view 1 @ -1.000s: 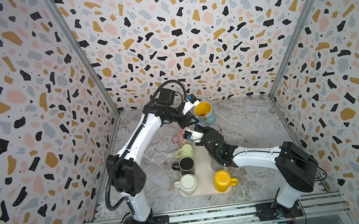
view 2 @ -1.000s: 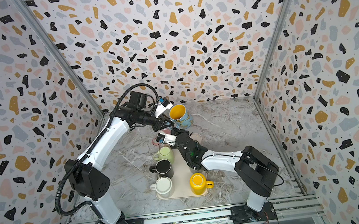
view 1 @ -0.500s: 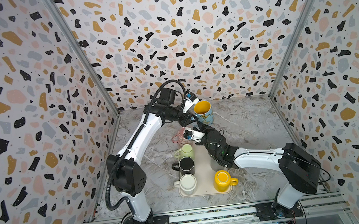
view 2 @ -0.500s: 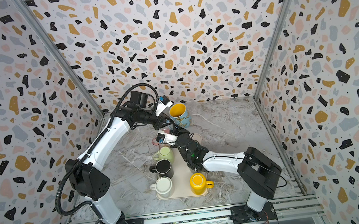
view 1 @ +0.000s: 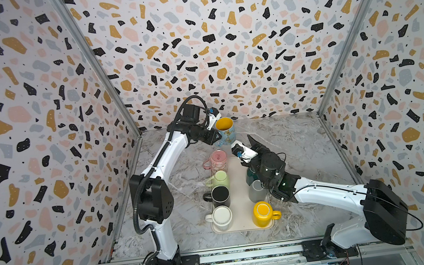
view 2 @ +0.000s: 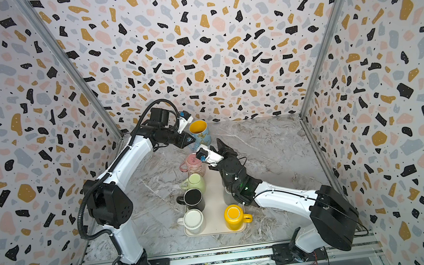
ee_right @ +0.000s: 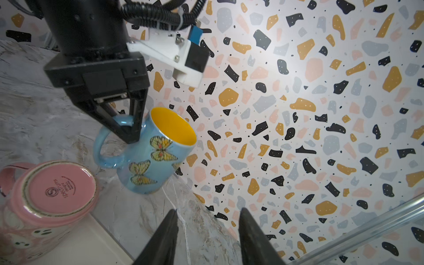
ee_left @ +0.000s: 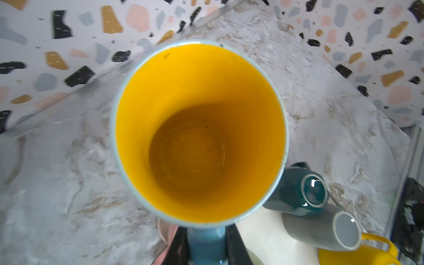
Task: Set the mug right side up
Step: 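Carry the mug away with the left gripper while the right gripper opens and withdraws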
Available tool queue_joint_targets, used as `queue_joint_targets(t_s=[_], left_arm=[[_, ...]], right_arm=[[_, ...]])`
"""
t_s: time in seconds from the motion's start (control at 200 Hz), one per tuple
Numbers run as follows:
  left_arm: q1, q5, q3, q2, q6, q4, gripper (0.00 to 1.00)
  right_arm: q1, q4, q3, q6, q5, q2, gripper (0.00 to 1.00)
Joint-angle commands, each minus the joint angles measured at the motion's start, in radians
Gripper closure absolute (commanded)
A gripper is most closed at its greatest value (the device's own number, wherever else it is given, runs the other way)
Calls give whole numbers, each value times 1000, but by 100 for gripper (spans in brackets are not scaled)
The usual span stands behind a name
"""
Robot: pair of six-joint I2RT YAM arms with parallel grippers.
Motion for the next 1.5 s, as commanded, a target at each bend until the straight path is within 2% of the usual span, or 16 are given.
queue_joint_targets(t_s=[0.0, 0.07, 0.275, 0.4, 0.511, 0.791, 1.497], left_arm=[[53, -44, 31, -50, -105, 252, 100], [83, -58, 6, -40, -141, 286, 100], [108, -204, -99, -25, -169, 343, 100], [116, -309, -176, -19, -228, 424, 100], [116, -322, -205, -3, -250, 466, 100], [123, -403, -224, 54, -256, 490, 100], [159, -395, -281, 93, -275, 504, 100]], right_arm=[[-2, -43, -18, 103, 31, -76, 54], [-3, -57, -35, 133, 31, -103, 54], [-10, -174, -32, 237, 17, -148, 52], [-31, -244, -31, 333, -16, -158, 52], [-78, -328, -21, 425, -65, -157, 52], [-127, -406, -12, 507, -137, -168, 50], [-158, -452, 28, 604, -263, -115, 44]])
